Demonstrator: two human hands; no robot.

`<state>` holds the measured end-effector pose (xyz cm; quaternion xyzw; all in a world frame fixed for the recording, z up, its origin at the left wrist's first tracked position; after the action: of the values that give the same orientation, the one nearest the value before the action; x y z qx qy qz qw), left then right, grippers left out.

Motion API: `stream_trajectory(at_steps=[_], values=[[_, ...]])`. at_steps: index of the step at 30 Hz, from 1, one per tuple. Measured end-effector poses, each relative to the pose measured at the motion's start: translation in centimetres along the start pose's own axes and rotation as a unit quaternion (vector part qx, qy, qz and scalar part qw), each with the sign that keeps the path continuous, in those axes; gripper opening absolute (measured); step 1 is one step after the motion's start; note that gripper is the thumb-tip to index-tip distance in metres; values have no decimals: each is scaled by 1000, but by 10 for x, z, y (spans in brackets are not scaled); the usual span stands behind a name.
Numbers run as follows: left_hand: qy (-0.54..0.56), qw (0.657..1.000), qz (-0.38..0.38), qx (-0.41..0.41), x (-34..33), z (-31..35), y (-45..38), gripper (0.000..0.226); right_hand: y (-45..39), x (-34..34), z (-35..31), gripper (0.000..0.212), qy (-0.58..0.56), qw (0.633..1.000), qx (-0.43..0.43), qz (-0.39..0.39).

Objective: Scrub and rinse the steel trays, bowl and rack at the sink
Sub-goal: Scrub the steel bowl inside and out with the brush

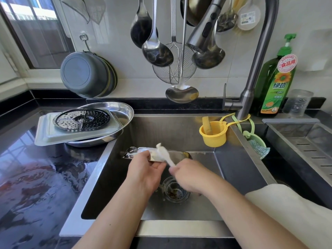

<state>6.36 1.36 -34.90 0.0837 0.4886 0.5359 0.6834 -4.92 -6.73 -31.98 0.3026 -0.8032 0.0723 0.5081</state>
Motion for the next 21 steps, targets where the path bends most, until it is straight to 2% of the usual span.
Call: stream_trajectory(at_steps=[3, 9, 12, 15, 18, 21], values=[[19, 1000, 12, 4, 3, 4, -5, 33, 6, -2, -7, 39, 27, 999, 28, -14], [94, 995, 28, -26, 8, 26, -5, 28, 2, 30, 18, 49, -8, 998, -58, 25], [48, 999, -8, 1, -1, 11, 5, 17, 7, 17, 7, 48, -1, 1000, -14, -1], [7, 999, -26, 26, -3, 0, 6, 21, 17, 3, -12, 40, 32, 997, 51, -38], [36, 999, -2, -6, 2, 15, -4, 30, 18, 7, -8, 39, 28, 998, 42, -42], [82, 996, 25, -19, 8, 24, -9, 28, 13, 10, 5, 38, 9, 999, 26, -37]])
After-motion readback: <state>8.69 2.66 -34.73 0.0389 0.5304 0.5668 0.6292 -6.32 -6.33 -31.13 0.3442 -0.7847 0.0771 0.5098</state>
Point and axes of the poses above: each hand's wrist, its own y-axis away from the middle knuckle, its own x-axis out of the back of the hand, z = x × y, the point moved 7 cm from there along -y, towards the middle knuckle, and after that the axes turned 12 degrees about z, right-handed, at the moved point
